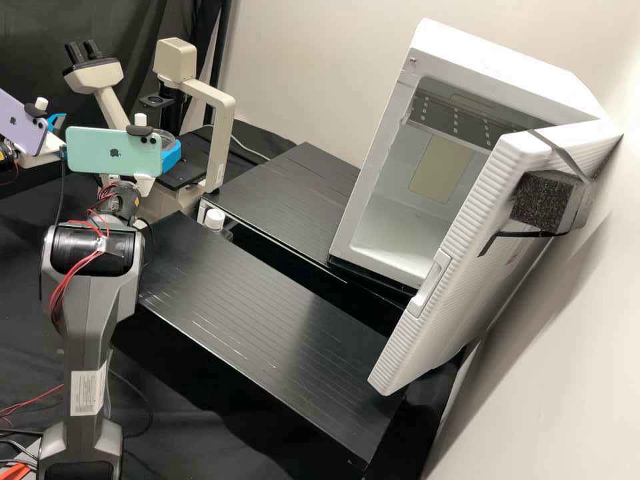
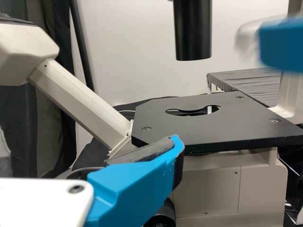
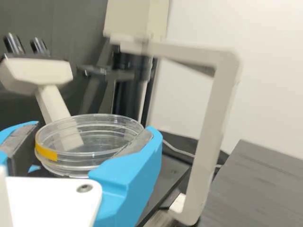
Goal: Take out the petri dish and place it under the microscope.
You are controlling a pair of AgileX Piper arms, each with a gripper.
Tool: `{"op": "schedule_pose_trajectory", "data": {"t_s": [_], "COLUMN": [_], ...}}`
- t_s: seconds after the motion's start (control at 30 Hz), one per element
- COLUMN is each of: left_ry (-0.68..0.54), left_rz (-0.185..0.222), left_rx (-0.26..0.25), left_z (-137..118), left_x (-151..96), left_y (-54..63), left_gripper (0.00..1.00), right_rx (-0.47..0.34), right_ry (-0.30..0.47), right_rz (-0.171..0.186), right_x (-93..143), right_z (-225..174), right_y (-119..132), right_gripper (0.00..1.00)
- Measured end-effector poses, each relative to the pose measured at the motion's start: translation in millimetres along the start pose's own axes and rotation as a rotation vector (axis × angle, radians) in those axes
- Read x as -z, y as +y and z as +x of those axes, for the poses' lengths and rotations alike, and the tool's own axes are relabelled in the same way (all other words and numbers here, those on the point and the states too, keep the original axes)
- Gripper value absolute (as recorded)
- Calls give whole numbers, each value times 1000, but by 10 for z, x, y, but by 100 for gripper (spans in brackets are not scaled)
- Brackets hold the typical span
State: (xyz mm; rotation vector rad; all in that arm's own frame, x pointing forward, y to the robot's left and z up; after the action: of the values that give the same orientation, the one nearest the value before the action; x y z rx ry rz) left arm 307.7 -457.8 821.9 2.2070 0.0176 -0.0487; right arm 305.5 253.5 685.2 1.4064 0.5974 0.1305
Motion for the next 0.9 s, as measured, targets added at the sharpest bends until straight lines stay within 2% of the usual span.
{"op": "schedule_pose_trajectory", "data": {"t_s": [0.37,0.47,0.6,0.9], "left_ry": [0,0,0,0], "left_rz": [0,0,0,0], "left_rx": [0,0,0,0], "left_z": [0,0,0,0], "left_x": [0,0,0,0], "left_y": [0,0,0,0], "left_gripper": [100,100,100,100], "right_rx": [37,38,66,92], "right_ry": [-61,-72,-88,-135], "right_rz": [-4,10,-8,34], "right_x": [-174,-187,-225,-357], "right_z": [541,691,831,1054], "right_y": [-145,-156,-218,-226], "right_gripper": [0,0,0,0]}}
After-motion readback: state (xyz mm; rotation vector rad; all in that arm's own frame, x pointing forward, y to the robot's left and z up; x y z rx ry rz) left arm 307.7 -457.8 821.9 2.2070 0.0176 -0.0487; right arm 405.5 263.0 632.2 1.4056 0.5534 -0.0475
